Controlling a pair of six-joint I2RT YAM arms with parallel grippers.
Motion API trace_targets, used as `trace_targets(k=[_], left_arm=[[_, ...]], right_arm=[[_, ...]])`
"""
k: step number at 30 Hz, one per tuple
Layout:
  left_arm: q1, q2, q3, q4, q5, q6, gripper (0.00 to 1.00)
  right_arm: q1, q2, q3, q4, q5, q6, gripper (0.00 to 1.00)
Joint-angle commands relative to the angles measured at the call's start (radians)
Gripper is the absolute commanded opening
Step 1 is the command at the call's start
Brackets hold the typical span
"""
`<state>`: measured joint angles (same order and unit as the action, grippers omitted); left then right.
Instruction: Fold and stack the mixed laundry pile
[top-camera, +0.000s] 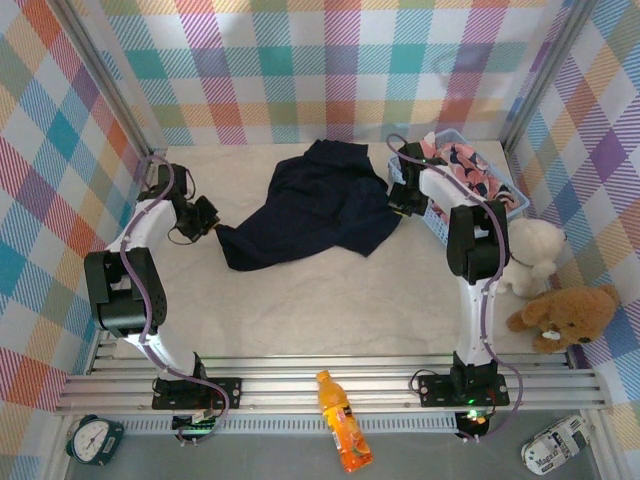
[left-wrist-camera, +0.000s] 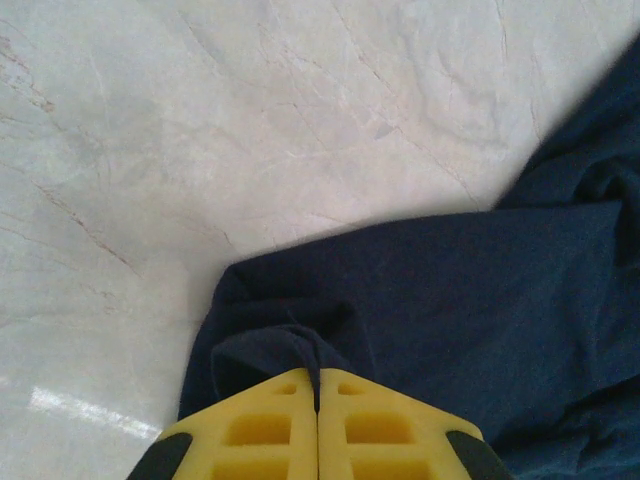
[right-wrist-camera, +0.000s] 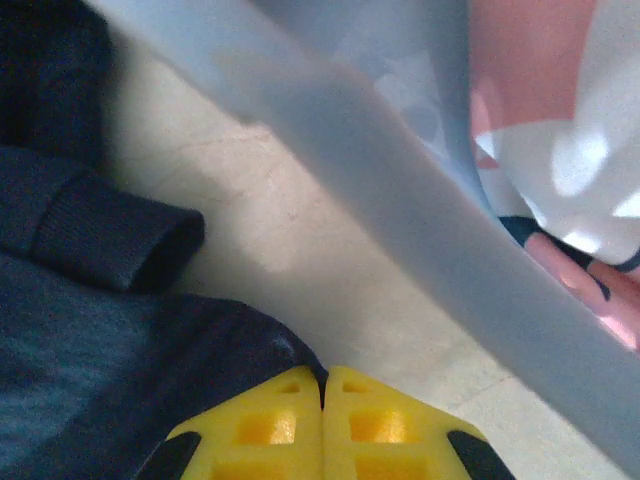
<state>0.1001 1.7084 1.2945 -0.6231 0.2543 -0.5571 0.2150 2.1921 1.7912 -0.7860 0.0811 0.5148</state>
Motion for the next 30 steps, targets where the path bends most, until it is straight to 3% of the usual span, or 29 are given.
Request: trace_targets(k=[1, 8, 16, 21, 30], left_arm=[[-0.004, -0.013, 0.126, -0.049, 0.013, 0.043, 0.00], [0.010, 0.052, 0.513, -0.099, 0.063, 0.011, 0.00], [0.033, 0.143, 1.056, -0.208, 0.123, 0.019, 0.00], [0.080, 0.063, 1.100, -0.125, 0.150, -0.014, 0.00], [0.211, -0.070, 1.300, -0.055, 0.244, -0.043, 0.00]], right_arm=[[0.007, -0.138, -0.009, -0.055, -0.083, -0.010, 0.00], [-0.007, -0.370, 0.079, -0.110, -0.105, -0.004, 0.00], [-0.078, -0.436, 0.564, -0.219, -0.234, 0.000, 0.00], [-0.123, -0.468, 0.833, -0.244, -0.265, 0.017, 0.00], [-0.158, -0.786, 0.769, -0.064, -0.237, 0.035, 0.00]])
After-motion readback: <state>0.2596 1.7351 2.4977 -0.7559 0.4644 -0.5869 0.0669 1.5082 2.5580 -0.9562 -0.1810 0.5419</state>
